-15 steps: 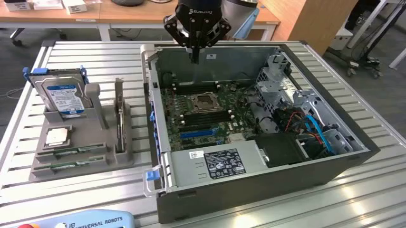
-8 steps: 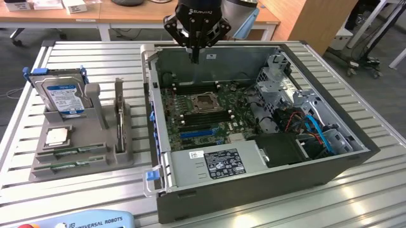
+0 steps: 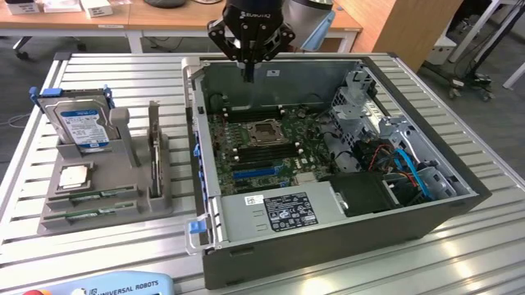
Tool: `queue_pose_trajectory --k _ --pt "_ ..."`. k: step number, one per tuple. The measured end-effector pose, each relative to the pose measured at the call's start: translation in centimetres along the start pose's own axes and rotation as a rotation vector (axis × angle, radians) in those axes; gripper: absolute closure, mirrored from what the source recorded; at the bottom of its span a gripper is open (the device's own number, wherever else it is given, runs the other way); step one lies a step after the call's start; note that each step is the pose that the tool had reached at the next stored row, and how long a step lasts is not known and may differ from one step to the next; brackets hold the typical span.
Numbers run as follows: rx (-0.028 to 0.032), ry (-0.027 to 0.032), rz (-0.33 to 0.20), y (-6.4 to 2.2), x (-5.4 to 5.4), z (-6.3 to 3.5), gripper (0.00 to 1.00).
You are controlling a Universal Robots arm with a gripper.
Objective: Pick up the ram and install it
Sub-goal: 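Reach for the ram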
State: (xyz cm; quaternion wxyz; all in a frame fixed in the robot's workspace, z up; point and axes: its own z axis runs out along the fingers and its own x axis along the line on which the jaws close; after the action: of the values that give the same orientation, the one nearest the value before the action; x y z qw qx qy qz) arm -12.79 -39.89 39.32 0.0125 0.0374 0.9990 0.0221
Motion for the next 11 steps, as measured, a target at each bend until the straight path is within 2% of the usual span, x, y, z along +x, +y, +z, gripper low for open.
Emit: queue_pose_trajectory --k 11 --pt "0.0 0.0 0.0 -0.1 1.4 -0.02 0.9"
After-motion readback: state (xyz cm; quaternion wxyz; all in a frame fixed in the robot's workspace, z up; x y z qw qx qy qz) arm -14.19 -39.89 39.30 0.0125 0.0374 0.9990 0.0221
